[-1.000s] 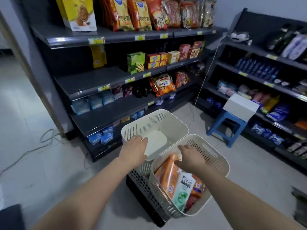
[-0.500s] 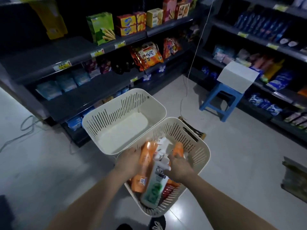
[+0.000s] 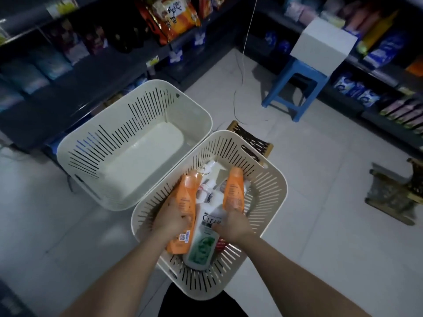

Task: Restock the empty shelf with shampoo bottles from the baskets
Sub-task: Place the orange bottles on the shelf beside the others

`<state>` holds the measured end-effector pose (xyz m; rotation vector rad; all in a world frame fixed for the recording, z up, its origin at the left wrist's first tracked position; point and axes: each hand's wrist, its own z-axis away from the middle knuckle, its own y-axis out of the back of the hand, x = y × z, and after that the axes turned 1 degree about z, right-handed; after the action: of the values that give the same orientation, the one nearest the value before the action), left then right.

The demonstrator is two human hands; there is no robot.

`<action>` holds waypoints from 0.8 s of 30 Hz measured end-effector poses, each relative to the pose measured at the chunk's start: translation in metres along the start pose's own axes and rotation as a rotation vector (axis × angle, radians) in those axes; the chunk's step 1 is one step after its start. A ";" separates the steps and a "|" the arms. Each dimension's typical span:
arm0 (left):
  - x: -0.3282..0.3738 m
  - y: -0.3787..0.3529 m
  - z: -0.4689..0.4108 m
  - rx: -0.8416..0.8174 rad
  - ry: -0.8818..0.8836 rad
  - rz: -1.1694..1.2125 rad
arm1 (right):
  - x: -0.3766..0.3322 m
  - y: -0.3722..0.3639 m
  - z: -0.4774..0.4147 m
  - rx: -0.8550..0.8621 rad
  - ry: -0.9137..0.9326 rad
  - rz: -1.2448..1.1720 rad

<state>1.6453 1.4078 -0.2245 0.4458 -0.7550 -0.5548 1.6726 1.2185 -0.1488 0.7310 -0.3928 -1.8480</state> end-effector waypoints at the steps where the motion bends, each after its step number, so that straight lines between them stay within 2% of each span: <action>1: -0.001 -0.001 -0.007 -0.002 0.012 0.030 | 0.001 -0.005 -0.004 -0.011 -0.042 -0.089; 5: 0.000 0.003 -0.012 -0.022 0.086 0.110 | 0.005 -0.025 -0.023 0.021 -0.203 -0.575; 8: 0.010 0.006 -0.005 -0.080 0.112 0.279 | 0.011 -0.034 -0.035 0.054 -0.230 -0.735; 11: 0.014 0.006 -0.002 -0.095 0.110 0.425 | 0.010 -0.033 -0.034 0.075 -0.265 -0.823; 15: 0.013 0.013 -0.003 -0.218 0.170 0.589 | 0.011 -0.038 -0.035 0.128 -0.272 -0.848; 18: 0.011 0.022 -0.011 -0.329 0.195 0.563 | 0.013 -0.044 -0.038 0.150 -0.254 -0.844; 21: 0.010 0.031 -0.015 -0.450 0.173 0.508 | 0.014 -0.042 -0.043 0.080 -0.216 -0.819; 24: 0.015 0.030 -0.013 -0.385 0.104 0.514 | 0.017 -0.037 -0.047 -0.008 -0.190 -0.820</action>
<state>1.6728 1.4238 -0.2089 -0.0816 -0.6124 -0.1815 1.6723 1.2205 -0.2106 0.7751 -0.2107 -2.7010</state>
